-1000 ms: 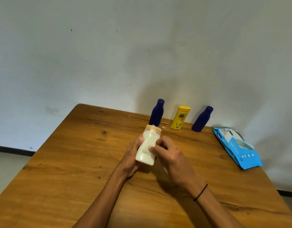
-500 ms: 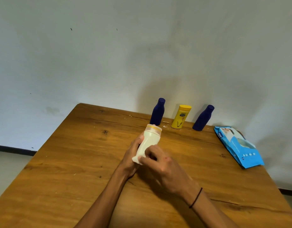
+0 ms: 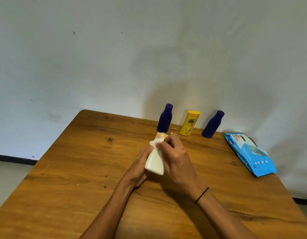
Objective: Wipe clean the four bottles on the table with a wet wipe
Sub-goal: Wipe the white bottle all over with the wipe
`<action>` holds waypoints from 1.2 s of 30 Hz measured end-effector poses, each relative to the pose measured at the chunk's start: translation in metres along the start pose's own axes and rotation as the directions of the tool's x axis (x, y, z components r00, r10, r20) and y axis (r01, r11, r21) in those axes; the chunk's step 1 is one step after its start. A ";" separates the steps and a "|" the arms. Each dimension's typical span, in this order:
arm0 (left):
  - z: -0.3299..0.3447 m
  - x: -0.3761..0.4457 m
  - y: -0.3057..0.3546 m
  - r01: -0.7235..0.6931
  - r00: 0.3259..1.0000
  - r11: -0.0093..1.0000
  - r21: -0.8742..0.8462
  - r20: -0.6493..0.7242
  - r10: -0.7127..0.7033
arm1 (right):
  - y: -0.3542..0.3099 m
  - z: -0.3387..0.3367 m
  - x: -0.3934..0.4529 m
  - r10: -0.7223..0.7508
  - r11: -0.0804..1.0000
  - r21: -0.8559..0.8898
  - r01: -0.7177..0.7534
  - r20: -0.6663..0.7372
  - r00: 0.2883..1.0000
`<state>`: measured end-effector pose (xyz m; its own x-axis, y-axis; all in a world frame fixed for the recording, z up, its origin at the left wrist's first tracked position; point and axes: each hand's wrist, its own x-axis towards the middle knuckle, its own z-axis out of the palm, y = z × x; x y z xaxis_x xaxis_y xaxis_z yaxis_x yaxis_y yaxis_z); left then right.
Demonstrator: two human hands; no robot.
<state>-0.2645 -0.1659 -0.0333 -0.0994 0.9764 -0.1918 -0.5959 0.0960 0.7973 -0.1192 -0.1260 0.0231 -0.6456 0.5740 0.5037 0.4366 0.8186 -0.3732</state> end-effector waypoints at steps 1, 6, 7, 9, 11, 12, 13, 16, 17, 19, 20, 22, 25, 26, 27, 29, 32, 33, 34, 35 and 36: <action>0.001 0.000 0.001 0.000 1.000 0.999 -0.051 0.001 0.000 | -0.004 0.001 -0.005 -0.064 0.998 -0.010 0.064 0.046 0.997; -0.001 -0.002 0.004 0.025 1.000 0.997 -0.066 0.014 -0.025 | -0.009 -0.008 -0.024 -0.313 0.945 -0.043 0.325 0.177 0.933; -0.001 -0.003 0.005 0.035 0.999 0.997 -0.075 0.011 -0.034 | -0.006 -0.011 -0.026 -0.321 0.941 -0.048 0.336 0.195 0.927; -0.002 -0.003 0.006 0.035 0.999 0.993 -0.111 0.023 -0.033 | 0.002 -0.016 -0.026 -0.298 0.946 -0.066 0.316 0.202 0.933; -0.002 -0.004 0.006 0.042 0.999 0.990 -0.133 0.039 -0.037 | 0.010 -0.019 -0.020 -0.214 0.971 -0.074 0.229 0.171 0.962; -0.002 -0.003 0.005 0.048 0.998 0.991 -0.124 0.053 -0.042 | 0.012 -0.020 -0.016 -0.166 0.981 -0.076 0.177 0.136 0.977; -0.002 -0.002 0.004 0.052 0.996 0.993 -0.110 0.071 -0.045 | 0.014 -0.020 -0.010 -0.123 0.988 -0.078 0.130 0.088 0.989; -0.001 -0.002 0.002 0.041 0.991 0.997 -0.069 0.126 -0.032 | 0.016 -0.015 0.008 -0.022 0.995 -0.097 0.019 -0.029 0.999; -0.001 -0.002 0.003 0.036 0.993 0.996 -0.078 0.117 -0.027 | 0.015 -0.012 0.012 0.002 0.994 -0.106 -0.006 -0.041 0.999; -0.001 -0.002 0.004 0.023 0.997 0.997 -0.079 0.071 -0.017 | 0.006 -0.008 0.014 0.016 0.993 -0.112 -0.021 -0.039 0.999; -0.002 -0.001 0.002 0.018 0.998 0.997 -0.070 0.054 -0.014 | -0.001 -0.006 0.014 0.003 0.993 -0.119 -0.006 -0.029 1.000; -0.001 -0.001 0.001 0.002 1.000 0.995 -0.100 0.017 -0.001 | -0.014 -0.004 0.008 -0.060 0.987 -0.146 0.063 0.026 0.998; -0.004 0.001 0.001 0.007 1.000 0.983 -0.183 0.017 -0.004 | -0.022 -0.002 -0.005 -0.199 0.971 -0.108 0.214 0.141 0.970; -0.005 0.001 0.002 0.018 1.000 0.985 -0.169 0.009 -0.016 | -0.024 -0.005 -0.009 -0.201 0.979 -0.008 0.204 0.160 0.967; -0.006 0.001 0.003 0.028 1.000 0.990 -0.142 0.003 -0.028 | -0.026 -0.009 -0.011 -0.157 0.982 0.129 0.136 0.172 0.973; -0.005 0.002 0.004 0.022 1.000 0.996 -0.082 0.008 -0.021 | -0.028 -0.018 -0.012 0.001 0.924 0.379 -0.060 0.154 0.988; -0.002 0.001 -0.001 -0.011 1.000 0.997 -0.082 0.028 0.013 | -0.022 -0.025 -0.001 0.240 0.839 0.475 -0.267 0.117 0.964; 0.000 0.000 0.000 -0.022 0.999 0.997 -0.077 0.023 0.024 | -0.018 -0.026 0.004 0.286 0.847 0.436 -0.303 0.106 0.952; -0.001 0.000 0.000 -0.032 0.999 0.997 -0.065 0.020 0.033 | -0.015 -0.025 0.007 0.308 0.879 0.355 -0.318 0.086 0.948; -0.001 -0.001 0.001 -0.033 0.999 0.998 -0.058 0.022 0.034 | -0.011 -0.024 0.009 0.317 0.910 0.263 -0.322 0.063 0.946; -0.001 -0.001 0.002 -0.033 0.999 0.998 -0.046 0.033 0.035 | -0.009 -0.022 0.010 0.316 0.929 0.193 -0.316 0.033 0.948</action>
<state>-0.2659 -0.1672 -0.0319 -0.0935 0.9851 -0.1445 -0.6285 0.0542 0.7759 -0.1160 -0.1274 0.0485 -0.4953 0.8020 0.3338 0.4885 0.5749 -0.6564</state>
